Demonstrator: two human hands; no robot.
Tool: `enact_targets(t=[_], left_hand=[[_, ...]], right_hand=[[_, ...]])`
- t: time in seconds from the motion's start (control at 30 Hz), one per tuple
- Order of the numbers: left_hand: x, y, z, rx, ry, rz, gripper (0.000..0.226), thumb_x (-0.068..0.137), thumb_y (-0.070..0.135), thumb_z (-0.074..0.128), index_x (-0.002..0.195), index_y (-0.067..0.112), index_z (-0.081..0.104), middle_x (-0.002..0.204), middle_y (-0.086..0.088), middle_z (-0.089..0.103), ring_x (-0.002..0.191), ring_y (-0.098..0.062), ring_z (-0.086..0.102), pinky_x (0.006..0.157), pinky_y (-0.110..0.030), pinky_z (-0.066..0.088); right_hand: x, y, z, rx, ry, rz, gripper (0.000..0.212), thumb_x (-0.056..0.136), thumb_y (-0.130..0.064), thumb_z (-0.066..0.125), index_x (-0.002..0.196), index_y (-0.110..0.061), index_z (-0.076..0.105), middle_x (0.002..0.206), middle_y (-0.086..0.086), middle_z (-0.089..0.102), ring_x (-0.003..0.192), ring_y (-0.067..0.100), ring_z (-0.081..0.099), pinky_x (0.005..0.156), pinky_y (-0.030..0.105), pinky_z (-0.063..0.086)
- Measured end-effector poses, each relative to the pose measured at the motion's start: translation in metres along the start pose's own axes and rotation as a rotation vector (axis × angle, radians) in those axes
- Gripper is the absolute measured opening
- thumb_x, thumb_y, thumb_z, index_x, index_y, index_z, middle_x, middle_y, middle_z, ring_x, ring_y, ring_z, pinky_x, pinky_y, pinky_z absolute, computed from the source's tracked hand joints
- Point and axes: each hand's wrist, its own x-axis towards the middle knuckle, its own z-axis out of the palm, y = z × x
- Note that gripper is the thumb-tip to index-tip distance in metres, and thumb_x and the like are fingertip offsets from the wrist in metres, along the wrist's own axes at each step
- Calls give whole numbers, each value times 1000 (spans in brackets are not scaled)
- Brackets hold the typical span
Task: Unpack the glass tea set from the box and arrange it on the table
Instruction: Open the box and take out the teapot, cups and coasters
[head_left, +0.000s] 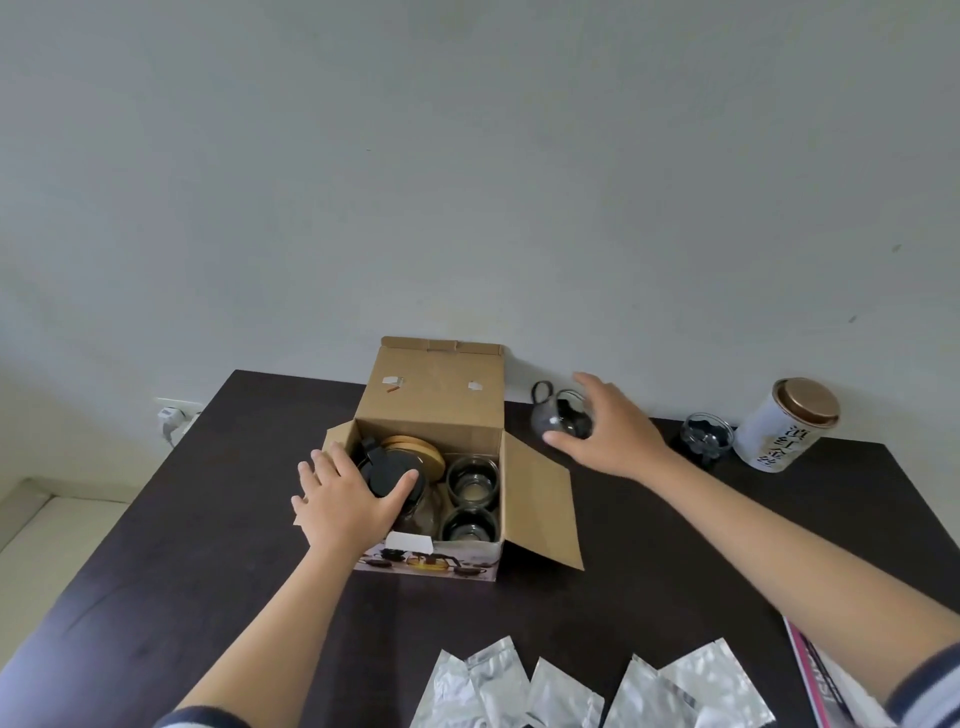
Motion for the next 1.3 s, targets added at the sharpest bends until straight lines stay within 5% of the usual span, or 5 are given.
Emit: enact_targets(t=[0.17, 0.43, 0.77, 1.07, 1.3], left_hand=[[0, 1, 0, -8, 8, -8, 124, 62, 93, 25, 149, 5, 13, 155, -19, 22, 143, -38, 17, 107, -58, 30], [-4, 4, -2, -5, 25, -22, 118, 66, 89, 32, 149, 7, 14, 155, -17, 23, 143, -38, 18, 108, -59, 29], [-3, 4, 0, 0, 39, -47, 117, 66, 87, 37, 149, 8, 16, 154, -17, 27, 140, -39, 22, 106, -59, 33], [-3, 5, -1, -35, 45, -33, 116, 65, 88, 38, 148, 9, 17, 153, -16, 27, 140, -39, 22, 104, -59, 36], [-3, 2, -2, -53, 45, -9, 123, 58, 93, 27, 146, 8, 19, 148, -17, 33, 136, -40, 28, 98, -58, 42]], right_hand=[[-10, 93, -28, -219, -179, 226, 81, 63, -35, 76, 135, -22, 40, 129, 4, 37, 109, 27, 55, 84, 36, 50], [-24, 189, -36, -554, -395, 115, 70, 72, -4, 70, 131, -29, 42, 120, 2, 32, 93, 17, 47, 58, 20, 38], [-21, 228, -32, -663, -433, 35, 74, 79, -1, 63, 142, -29, 37, 138, 4, 29, 109, 22, 49, 72, 26, 46], [-22, 187, -34, -823, -371, -21, 72, 86, -12, 62, 147, -28, 29, 137, 9, 37, 116, 26, 48, 82, 29, 43], [-14, 46, -9, -237, -194, -174, 47, 85, -18, 65, 131, -18, 54, 128, 1, 53, 115, 19, 52, 91, 36, 47]])
